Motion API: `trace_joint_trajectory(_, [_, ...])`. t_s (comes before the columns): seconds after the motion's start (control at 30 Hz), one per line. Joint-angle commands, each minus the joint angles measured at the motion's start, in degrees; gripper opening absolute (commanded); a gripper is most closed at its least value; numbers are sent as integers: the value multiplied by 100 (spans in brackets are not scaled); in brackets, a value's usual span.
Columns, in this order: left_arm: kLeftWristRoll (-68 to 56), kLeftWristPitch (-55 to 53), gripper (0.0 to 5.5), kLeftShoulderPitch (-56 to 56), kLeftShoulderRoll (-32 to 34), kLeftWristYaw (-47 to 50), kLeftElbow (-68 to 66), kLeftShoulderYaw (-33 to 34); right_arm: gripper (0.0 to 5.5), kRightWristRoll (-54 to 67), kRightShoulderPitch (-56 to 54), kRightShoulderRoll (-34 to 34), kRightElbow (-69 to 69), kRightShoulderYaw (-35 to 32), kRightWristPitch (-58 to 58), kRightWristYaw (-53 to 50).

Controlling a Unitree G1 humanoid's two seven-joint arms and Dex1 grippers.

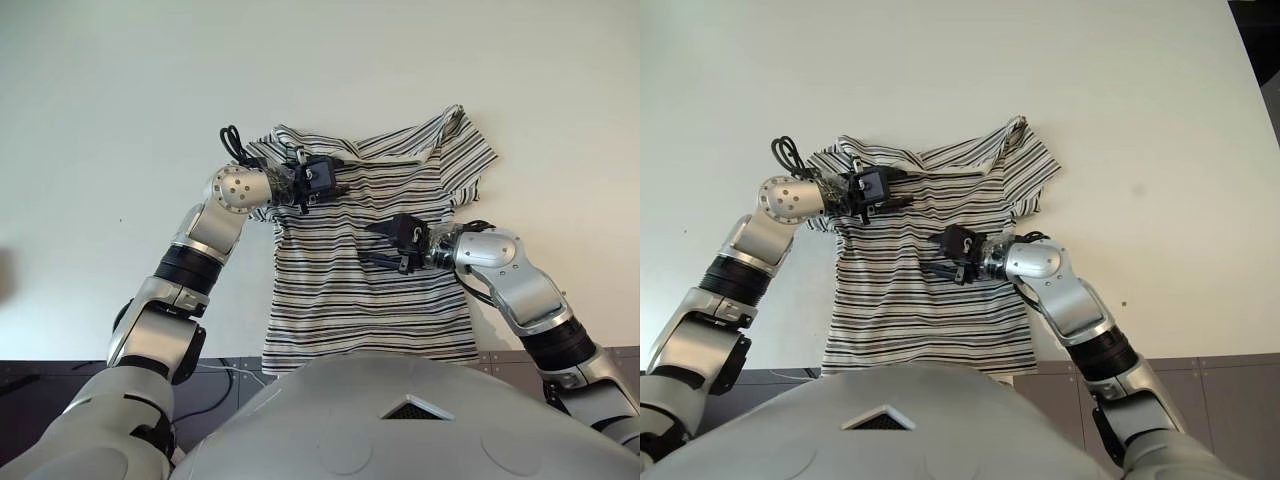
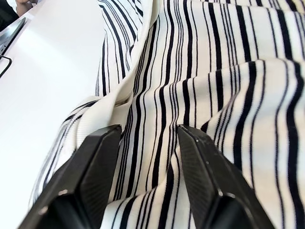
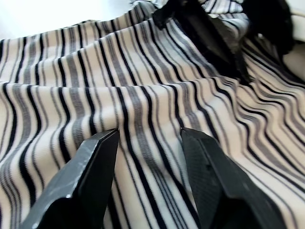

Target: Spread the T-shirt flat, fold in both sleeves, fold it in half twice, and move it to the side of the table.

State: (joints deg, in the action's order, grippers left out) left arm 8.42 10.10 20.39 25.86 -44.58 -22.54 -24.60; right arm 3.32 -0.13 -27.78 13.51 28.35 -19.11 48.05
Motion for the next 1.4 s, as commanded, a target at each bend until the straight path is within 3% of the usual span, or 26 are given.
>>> trace_joint_trajectory(0.03, [174, 329, 217, 623, -436, 239, -1047, 24, 237, -150, -32, -184, -46, 151, -109, 160])
trace_joint_trajectory(0.2, [365, 621, 217, 1805, -831, 771, -2956, 226, 237, -388, -214, -307, -430, 289, 160, 312])
trace_joint_trajectory(0.33, [763, 513, 217, 2687, -837, 2455, -4531, 413, 237, -383, -221, -337, -540, 270, 244, 292])
trace_joint_trajectory(0.4, [449, 674, 217, 2863, -826, 2711, -4676, 849, 237, -362, -186, -352, -556, 236, 271, 277])
trace_joint_trajectory(0.57, [72, 1232, 217, 2333, -815, 2678, -4037, 1361, 237, -424, -87, -347, -557, 101, 441, 61])
trace_joint_trajectory(0.73, [386, 1126, 217, 567, -147, 1505, -2202, 846, 237, 4, -1109, 200, -945, -1377, 68, -1126])
trace_joint_trajectory(0.8, [854, 880, 217, 696, -50, 2034, -2561, 740, 237, -305, -1911, 500, -2205, -1602, 293, -1837])
trace_joint_trajectory(0.93, [808, 711, 217, 1233, -481, 2575, -3201, 897, 237, -690, -2972, 989, -4649, -1594, 886, -2502])
trace_joint_trajectory(1.13, [806, 883, 217, 1139, -345, 2629, -3514, 957, 237, -1083, -3360, 806, -6704, -1807, 1408, -3357])
trace_joint_trajectory(1.27, [825, 944, 217, 1102, -339, 2601, -3637, 956, 237, -799, -3466, 1056, -6741, -2200, 2368, -3565])
trace_joint_trajectory(1.4, [-353, 1091, 217, 840, -646, 2490, -2186, 1771, 237, -486, -2861, 1129, -4430, -2670, 2446, -3897])
